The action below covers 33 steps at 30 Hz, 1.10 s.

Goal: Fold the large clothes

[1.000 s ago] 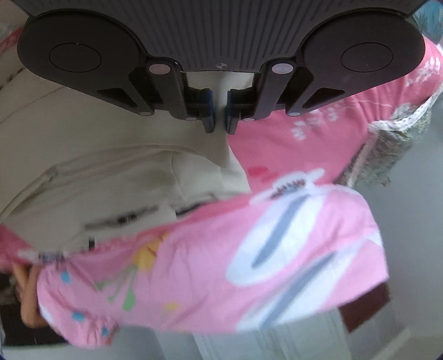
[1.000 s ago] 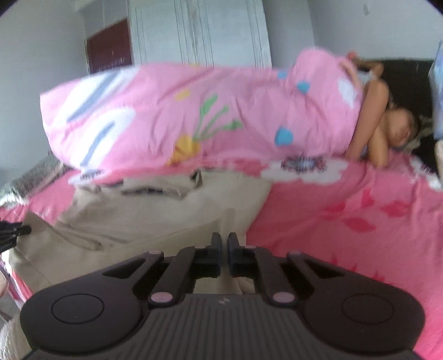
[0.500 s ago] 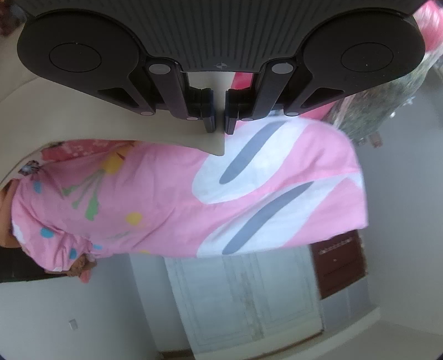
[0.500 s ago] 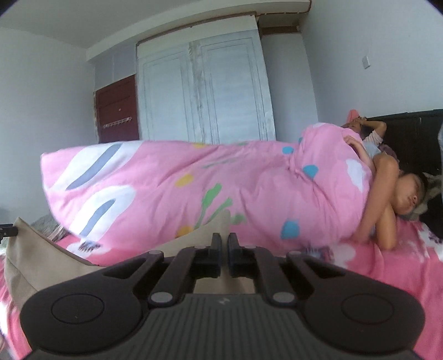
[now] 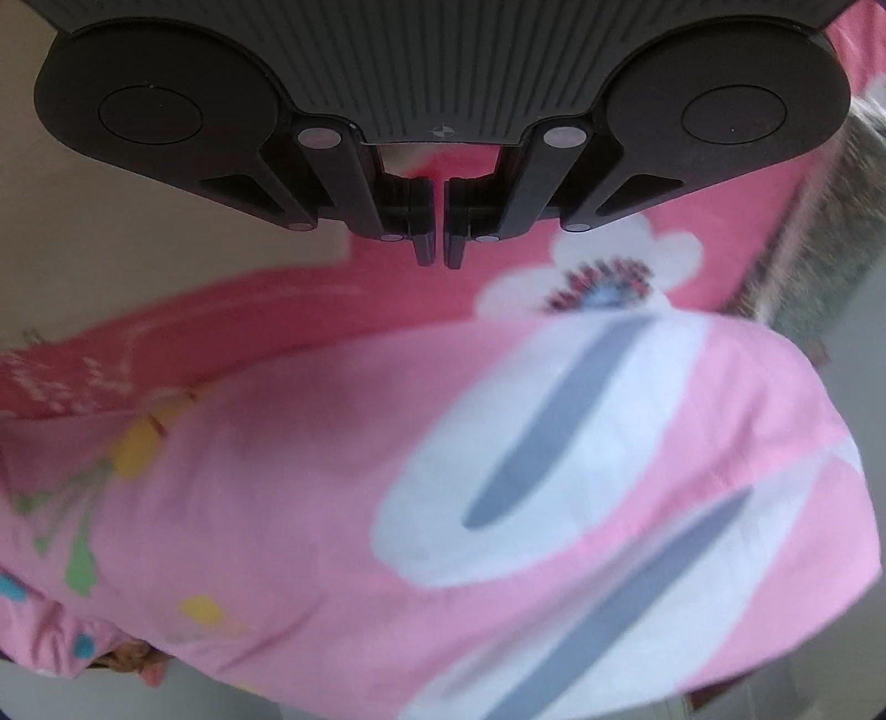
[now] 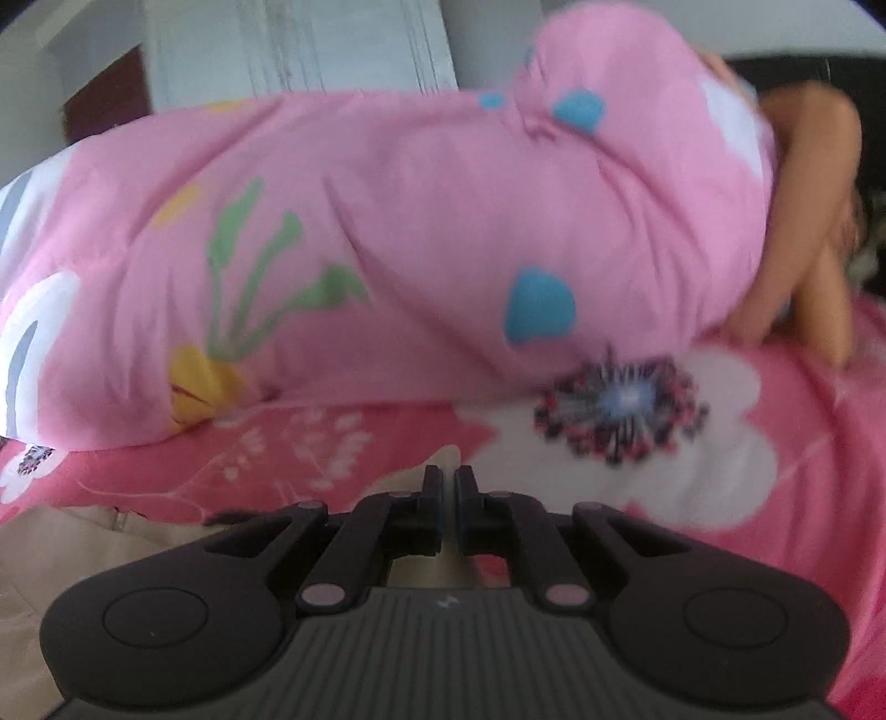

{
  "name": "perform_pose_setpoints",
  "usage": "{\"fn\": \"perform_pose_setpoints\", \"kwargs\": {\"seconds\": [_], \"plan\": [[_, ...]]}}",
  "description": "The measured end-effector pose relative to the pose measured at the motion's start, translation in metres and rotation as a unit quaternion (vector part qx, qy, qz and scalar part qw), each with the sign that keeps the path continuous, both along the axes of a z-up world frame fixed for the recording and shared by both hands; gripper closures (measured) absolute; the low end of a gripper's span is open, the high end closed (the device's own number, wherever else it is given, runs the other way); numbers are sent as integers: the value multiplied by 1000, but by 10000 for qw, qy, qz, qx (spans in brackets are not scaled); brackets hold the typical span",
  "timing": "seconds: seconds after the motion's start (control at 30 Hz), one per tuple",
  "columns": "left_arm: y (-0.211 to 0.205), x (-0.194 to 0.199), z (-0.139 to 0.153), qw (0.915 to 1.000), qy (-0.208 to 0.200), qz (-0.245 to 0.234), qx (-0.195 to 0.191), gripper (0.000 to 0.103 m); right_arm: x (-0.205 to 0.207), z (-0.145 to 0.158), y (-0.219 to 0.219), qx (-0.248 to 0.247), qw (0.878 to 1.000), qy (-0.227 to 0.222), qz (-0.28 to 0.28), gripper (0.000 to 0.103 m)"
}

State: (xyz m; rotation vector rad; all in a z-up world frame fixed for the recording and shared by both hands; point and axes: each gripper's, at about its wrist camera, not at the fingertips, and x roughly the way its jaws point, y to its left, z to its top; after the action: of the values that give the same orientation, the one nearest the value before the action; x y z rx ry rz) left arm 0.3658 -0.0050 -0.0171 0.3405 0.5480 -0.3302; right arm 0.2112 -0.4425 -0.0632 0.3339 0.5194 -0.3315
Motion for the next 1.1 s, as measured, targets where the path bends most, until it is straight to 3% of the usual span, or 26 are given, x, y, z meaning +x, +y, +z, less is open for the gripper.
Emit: {"fn": "perform_pose_setpoints", "kwargs": {"seconds": [0.1,0.2,0.43,0.53,0.73,0.83,1.1], "plan": [[6,-9,1,9979,435,-262,-400,0,-6,-4,-8,243,9997,-71,4,0],[7,-2,2,9907,1003,-492,-783,0,-10,-1,-16,331,9994,-93,42,0],[-9,22,-23,9829,1608,-507,-747,0,-9,3,-11,274,9995,-88,126,0],[-7,32,-25,9796,1671,-505,-997,0,-8,0,-14,341,9992,-83,165,0],[-16,51,-31,9823,1617,-169,-934,0,-9,-7,-20,506,9984,-115,207,0],[-19,57,-35,9779,1804,-209,-1040,0,-8,-11,-23,601,9979,-101,227,0],[-23,48,-32,9869,1372,-211,-826,0,-7,-14,-22,527,9983,-127,226,0]]}}
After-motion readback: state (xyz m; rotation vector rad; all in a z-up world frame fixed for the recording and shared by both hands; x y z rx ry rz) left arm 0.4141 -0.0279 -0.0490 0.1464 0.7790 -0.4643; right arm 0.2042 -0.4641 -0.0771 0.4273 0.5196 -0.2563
